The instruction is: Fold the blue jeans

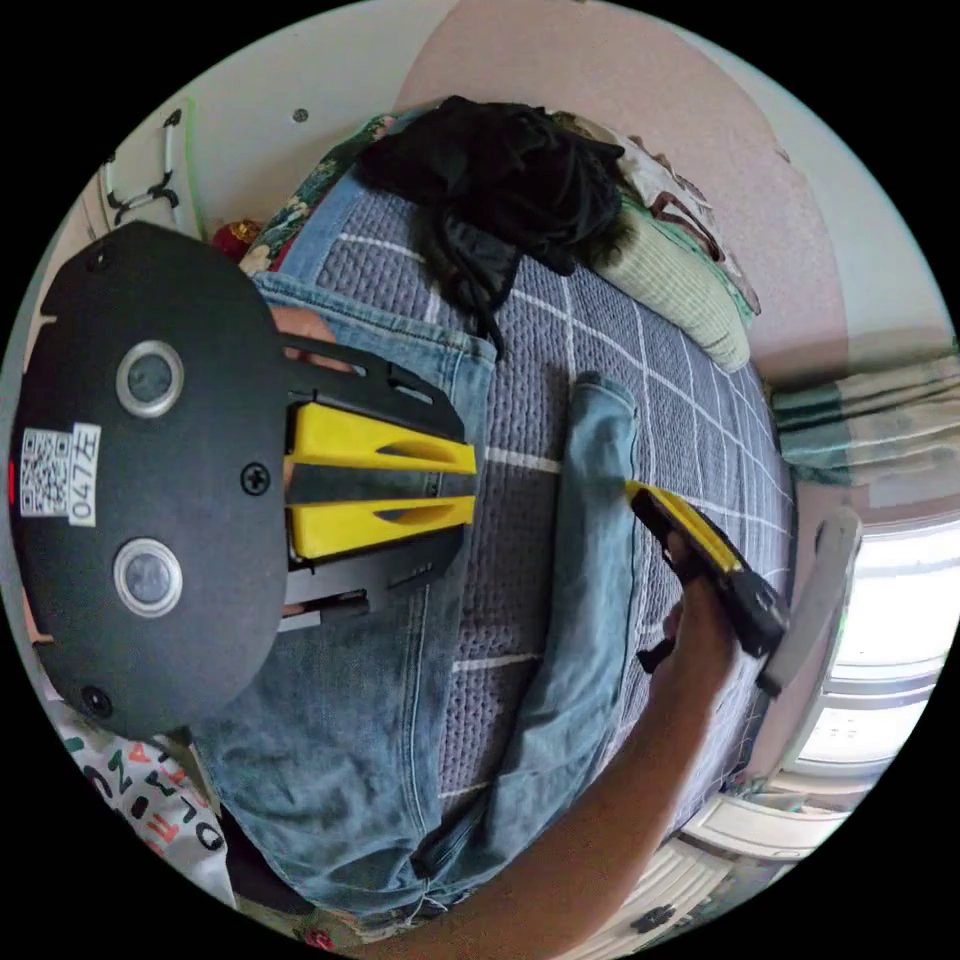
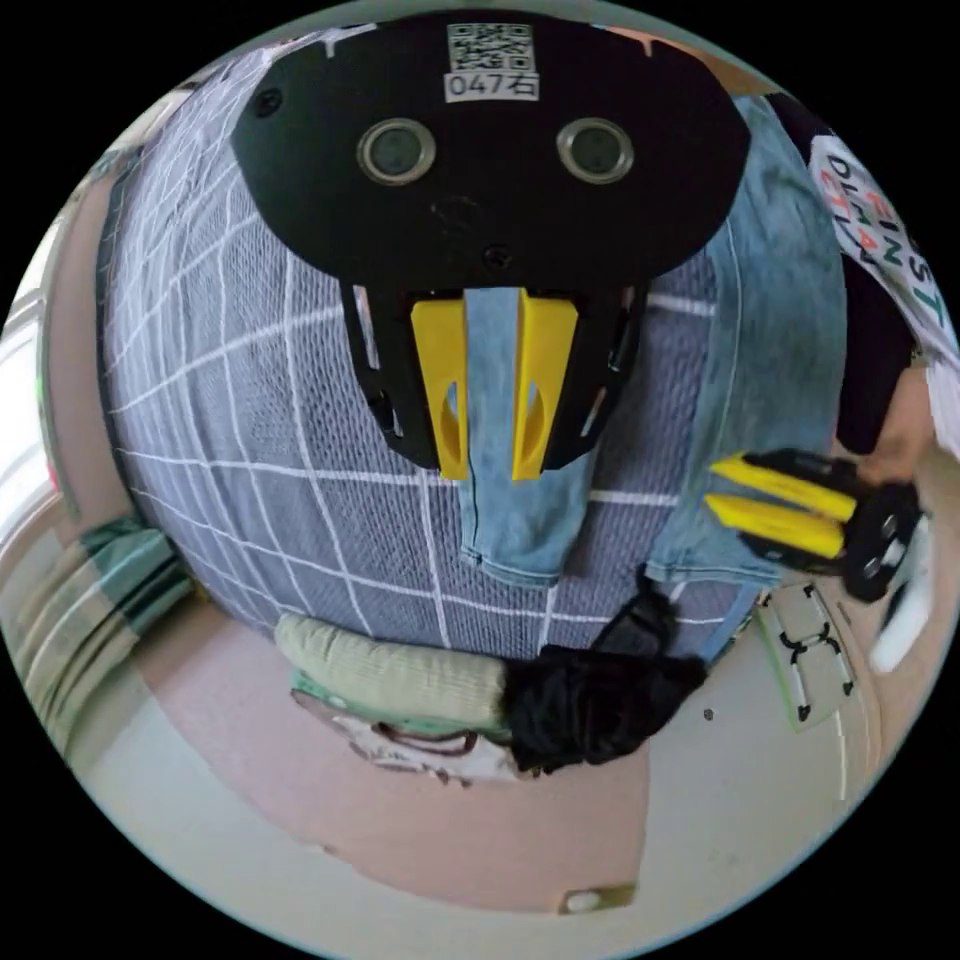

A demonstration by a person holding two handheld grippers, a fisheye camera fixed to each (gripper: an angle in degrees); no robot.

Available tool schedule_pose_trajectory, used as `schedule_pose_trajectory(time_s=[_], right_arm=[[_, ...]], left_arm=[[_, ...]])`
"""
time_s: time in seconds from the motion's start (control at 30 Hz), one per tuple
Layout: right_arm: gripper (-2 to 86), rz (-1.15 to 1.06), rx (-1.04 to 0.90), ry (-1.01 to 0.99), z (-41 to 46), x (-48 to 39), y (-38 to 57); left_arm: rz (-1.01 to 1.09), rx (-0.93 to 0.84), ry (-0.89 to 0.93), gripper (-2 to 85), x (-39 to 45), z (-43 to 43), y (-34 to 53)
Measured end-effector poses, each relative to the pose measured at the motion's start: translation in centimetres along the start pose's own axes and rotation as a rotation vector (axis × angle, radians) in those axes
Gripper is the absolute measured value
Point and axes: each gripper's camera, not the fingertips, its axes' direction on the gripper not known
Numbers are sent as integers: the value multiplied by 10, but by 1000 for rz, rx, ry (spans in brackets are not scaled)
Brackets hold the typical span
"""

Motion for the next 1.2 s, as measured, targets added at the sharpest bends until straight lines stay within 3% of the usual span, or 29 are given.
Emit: schedule_pose_trajectory(time_s=[0.1,0.17,0.33,0.43,0.5,0.57,0.7,0.77,0.87,0.97,1.2], right_arm=[[16,60,-122,-126,42,23,-41],[7,47,-95,-123,36,27,-54],[4,24,-21,100,-5,37,-80],[16,69,-198,364,12,66,-98],[35,55,-432,543,52,88,-101],[43,97,-399,593,49,93,-105],[39,31,39,437,-5,52,-127],[44,-59,44,353,-1,32,-147],[77,-103,-109,316,39,26,-180],[60,26,-210,252,74,48,-195],[5,229,-128,166,54,74,-195]], left_arm=[[33,15,59,34,-4,3,6],[20,31,95,37,-10,3,9],[1,-2,171,43,-23,11,17],[-1,-35,157,44,-26,17,18],[2,-46,145,43,-27,21,19],[1,-57,144,43,-30,24,21],[-40,-35,181,44,-43,22,27],[-48,-35,199,44,-48,23,29],[-60,-40,196,43,-55,24,33],[-91,-23,220,42,-67,22,39],[-168,57,340,38,-102,14,57]])
